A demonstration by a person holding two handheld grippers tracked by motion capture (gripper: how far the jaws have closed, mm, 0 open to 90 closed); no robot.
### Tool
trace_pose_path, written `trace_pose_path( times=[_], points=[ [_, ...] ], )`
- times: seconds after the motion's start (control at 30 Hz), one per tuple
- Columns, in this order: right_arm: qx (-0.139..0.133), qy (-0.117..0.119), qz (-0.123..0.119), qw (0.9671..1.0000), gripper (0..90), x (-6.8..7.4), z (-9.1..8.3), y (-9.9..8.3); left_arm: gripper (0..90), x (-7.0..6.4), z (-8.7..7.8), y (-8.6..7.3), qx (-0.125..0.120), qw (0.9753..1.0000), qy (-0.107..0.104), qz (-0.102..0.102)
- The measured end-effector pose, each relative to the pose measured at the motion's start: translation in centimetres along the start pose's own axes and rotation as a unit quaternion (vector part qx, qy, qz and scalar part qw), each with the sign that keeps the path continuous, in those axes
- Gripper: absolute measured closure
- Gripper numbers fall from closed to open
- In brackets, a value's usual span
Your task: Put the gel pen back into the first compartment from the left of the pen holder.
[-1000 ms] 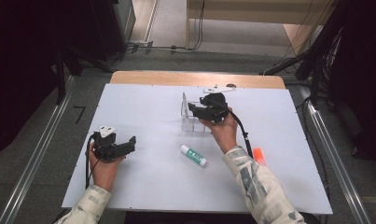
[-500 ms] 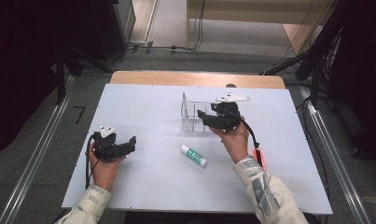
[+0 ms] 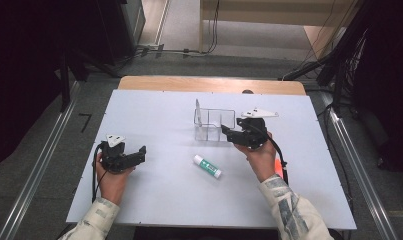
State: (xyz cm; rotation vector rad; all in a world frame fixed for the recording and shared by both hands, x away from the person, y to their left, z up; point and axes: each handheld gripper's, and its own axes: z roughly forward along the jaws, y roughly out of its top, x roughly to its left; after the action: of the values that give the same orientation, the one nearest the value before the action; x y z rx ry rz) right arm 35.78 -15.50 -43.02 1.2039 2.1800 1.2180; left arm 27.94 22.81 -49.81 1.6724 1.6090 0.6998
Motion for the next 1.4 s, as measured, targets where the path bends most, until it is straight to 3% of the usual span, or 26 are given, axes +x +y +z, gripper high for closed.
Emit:
trace_pose_path(
  times=[0.27,0.5,1.4],
  points=[
    [0.002,-0.008,0.005,1.0000,33.0,-0.8,-1.0,-1.4,15.5,0.0,0.0,0.0,0.000,1.0000,0.000,0.001],
    [0.009,-0.025,0.018,0.9995,33.1,-2.5,-1.6,-2.7,15.5,-0.1,0.0,0.0,0.000,1.0000,-0.001,0.000],
    [0.012,-0.070,0.050,0.9962,33.0,-6.4,-4.5,-5.0,15.5,-0.2,0.1,0.0,0.001,1.0000,-0.002,0.000]
  ],
)
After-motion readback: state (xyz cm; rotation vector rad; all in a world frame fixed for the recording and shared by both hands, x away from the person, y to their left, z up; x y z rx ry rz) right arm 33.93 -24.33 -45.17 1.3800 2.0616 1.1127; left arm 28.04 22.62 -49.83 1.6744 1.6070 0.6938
